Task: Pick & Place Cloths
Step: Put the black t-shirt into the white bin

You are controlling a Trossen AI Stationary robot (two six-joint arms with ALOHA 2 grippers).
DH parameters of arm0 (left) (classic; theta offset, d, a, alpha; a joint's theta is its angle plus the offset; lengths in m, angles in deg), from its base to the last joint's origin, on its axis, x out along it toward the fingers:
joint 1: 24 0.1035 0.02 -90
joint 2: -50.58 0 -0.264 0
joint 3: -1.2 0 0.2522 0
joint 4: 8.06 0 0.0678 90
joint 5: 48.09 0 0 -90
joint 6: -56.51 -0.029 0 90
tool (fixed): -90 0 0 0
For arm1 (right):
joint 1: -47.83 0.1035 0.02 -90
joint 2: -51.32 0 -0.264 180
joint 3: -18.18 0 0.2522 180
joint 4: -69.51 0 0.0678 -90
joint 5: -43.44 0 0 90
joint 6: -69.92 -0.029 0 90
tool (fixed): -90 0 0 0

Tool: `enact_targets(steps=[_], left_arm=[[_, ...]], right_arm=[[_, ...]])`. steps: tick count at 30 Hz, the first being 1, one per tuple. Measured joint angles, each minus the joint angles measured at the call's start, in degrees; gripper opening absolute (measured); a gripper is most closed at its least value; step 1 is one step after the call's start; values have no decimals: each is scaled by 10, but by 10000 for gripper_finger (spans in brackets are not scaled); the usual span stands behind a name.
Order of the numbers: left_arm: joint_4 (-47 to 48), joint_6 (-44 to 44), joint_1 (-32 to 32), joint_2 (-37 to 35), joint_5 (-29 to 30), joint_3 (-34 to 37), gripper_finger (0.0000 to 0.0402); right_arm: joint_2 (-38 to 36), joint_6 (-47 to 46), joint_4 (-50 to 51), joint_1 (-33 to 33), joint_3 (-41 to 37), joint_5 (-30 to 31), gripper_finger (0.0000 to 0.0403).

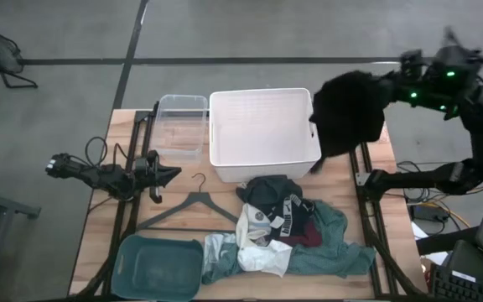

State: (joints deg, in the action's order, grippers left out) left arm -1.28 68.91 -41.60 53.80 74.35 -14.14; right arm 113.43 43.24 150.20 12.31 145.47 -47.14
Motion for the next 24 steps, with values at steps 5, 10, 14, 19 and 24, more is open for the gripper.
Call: enact_targets(steps=[5,10,14,19,24], left_arm=[[0,0,0,0,0,0,10],[0,0,0,0,0,0,10],[0,0,0,0,0,0,10],[0,0,0,0,0,0,10],[0,0,0,0,0,0,10]], right_arm=[[8,6,-121,30,22,-38,8],[32,-16,-250,56,19,-100,8],[64,-17,-321,79,22,-106,8],[102,-4,-422,94,32,-108,8],[141,23,-484,94,49,-104,8]])
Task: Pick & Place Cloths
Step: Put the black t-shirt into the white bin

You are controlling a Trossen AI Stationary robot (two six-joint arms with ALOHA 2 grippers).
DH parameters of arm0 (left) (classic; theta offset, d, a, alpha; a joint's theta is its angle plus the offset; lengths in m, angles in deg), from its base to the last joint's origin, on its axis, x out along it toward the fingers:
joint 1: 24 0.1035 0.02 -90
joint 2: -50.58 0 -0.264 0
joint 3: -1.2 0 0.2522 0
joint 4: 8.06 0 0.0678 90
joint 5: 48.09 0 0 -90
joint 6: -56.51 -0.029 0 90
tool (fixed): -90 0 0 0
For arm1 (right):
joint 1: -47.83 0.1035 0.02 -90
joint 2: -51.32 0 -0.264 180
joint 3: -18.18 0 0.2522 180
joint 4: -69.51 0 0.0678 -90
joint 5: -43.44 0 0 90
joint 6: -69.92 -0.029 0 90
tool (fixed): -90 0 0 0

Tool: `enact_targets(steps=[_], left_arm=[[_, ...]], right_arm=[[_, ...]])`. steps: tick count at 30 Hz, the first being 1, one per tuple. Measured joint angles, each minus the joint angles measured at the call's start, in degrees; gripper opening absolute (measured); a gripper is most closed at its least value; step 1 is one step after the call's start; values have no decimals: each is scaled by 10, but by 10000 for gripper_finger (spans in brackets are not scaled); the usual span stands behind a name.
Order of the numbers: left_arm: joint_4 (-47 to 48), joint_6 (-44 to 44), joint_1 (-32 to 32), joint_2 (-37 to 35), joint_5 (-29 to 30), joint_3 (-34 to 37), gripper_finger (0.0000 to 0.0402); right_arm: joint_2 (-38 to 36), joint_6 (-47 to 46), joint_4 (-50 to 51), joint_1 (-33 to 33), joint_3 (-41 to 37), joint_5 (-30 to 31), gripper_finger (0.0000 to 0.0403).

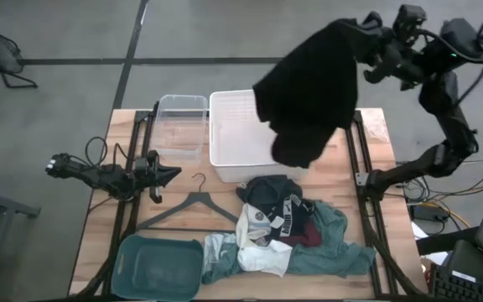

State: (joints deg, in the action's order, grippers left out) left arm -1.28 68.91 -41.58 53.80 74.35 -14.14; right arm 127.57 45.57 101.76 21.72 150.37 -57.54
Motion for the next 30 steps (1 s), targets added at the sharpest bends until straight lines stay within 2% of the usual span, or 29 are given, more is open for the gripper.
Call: enact_targets(steps=[7,13,17,30], left_arm=[[0,0,0,0,0,0,10],[0,0,0,0,0,0,10],[0,0,0,0,0,0,10],[0,0,0,0,0,0,10]], right_arm=[[51,53,58,0,20,32,8],[87,129,126,0,22,119,8],[112,158,204,0,22,154,8],[219,141,492,20,9,151,8]])
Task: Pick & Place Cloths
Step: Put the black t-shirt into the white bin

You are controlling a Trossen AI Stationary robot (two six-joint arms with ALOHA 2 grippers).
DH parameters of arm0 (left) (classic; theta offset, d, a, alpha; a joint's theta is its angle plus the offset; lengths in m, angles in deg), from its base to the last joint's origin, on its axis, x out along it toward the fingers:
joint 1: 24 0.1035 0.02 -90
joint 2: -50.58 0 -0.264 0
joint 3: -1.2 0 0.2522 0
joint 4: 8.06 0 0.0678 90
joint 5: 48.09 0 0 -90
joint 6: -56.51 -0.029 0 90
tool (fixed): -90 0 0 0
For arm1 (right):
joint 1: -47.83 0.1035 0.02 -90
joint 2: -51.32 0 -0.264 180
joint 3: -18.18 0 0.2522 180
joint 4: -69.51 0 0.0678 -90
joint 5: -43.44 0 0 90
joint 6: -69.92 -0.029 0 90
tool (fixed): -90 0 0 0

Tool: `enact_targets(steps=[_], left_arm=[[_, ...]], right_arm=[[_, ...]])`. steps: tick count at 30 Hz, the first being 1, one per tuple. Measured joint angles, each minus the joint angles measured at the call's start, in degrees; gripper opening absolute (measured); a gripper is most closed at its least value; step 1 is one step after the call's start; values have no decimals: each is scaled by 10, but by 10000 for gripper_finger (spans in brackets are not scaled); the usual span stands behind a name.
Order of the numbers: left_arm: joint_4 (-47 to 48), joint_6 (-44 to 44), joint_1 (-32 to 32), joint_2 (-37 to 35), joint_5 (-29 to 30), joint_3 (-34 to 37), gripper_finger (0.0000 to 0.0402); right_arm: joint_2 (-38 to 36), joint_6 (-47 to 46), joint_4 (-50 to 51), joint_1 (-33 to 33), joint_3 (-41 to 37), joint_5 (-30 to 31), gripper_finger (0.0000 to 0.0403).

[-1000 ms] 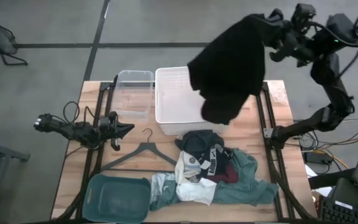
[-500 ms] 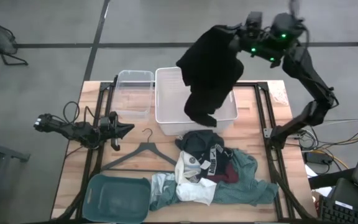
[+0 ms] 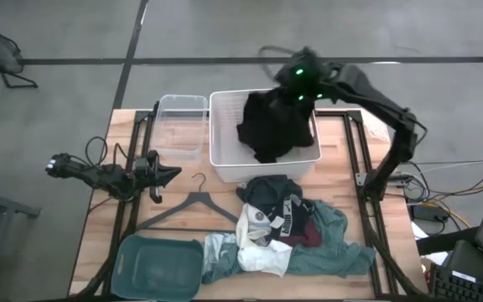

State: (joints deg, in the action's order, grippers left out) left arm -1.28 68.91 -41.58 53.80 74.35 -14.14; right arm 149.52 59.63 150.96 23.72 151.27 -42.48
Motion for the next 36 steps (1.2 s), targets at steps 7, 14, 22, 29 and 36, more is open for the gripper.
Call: enact_targets(steps=[7,14,22,29,36], left_arm=[[0,0,0,0,0,0,10],[0,0,0,0,0,0,10],[0,0,0,0,0,0,10],[3,0,0,0,0,0,10],[3,0,0,0,0,0,10]], right_arm=[[68,2,10,25,-9,-70,8],[126,2,-25,33,-9,-157,8],[156,22,14,27,-9,-100,8],[172,17,61,27,-16,-100,20],[164,15,90,27,-17,-101,97]])
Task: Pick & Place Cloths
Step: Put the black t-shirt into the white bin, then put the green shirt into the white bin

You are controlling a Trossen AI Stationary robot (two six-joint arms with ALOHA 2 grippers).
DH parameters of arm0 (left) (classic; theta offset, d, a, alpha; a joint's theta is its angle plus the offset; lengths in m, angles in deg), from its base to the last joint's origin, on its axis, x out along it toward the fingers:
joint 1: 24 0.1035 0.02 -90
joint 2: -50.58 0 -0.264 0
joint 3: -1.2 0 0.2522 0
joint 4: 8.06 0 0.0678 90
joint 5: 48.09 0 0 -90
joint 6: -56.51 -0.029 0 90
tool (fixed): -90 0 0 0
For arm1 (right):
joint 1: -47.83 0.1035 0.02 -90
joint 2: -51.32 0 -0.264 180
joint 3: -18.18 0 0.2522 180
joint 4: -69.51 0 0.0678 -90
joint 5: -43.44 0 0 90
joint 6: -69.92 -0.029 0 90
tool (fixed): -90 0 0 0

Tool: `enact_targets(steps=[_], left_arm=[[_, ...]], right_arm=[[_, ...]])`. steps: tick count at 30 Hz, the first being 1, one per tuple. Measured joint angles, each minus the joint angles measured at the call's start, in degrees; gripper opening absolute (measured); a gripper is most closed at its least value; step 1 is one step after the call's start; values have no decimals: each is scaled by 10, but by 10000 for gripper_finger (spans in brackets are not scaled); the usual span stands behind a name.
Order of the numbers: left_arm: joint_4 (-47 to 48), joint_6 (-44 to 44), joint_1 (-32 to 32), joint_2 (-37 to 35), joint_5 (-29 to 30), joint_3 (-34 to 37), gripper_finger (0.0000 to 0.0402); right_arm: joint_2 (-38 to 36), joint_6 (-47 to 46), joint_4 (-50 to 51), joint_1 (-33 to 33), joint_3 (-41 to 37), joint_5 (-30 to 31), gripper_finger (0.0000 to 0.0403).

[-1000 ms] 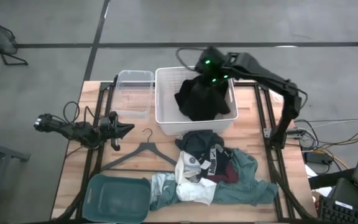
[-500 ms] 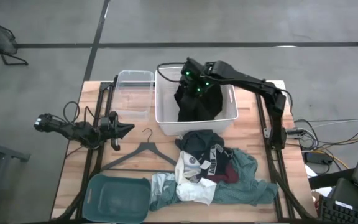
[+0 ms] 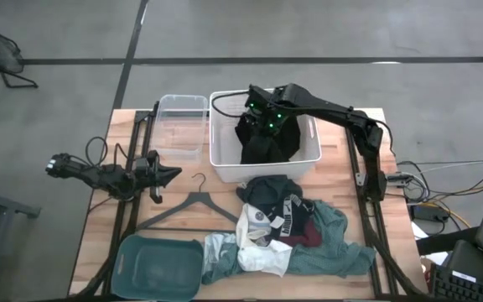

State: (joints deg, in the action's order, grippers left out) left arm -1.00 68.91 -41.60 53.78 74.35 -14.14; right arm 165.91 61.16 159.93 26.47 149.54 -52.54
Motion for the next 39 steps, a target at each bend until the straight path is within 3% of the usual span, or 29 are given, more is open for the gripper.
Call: enact_targets(steps=[10,18,29,39], left_arm=[[-1,0,0,0,0,0,10],[-2,0,0,0,0,0,10],[-1,0,0,0,0,0,10],[0,0,0,0,0,0,10]], right_arm=[[-70,14,-26,2,1,1,233],[-138,-2,-31,11,1,1,300],[-180,-12,-27,98,-1,-1,327],[-180,-21,-19,236,-7,2,304]])
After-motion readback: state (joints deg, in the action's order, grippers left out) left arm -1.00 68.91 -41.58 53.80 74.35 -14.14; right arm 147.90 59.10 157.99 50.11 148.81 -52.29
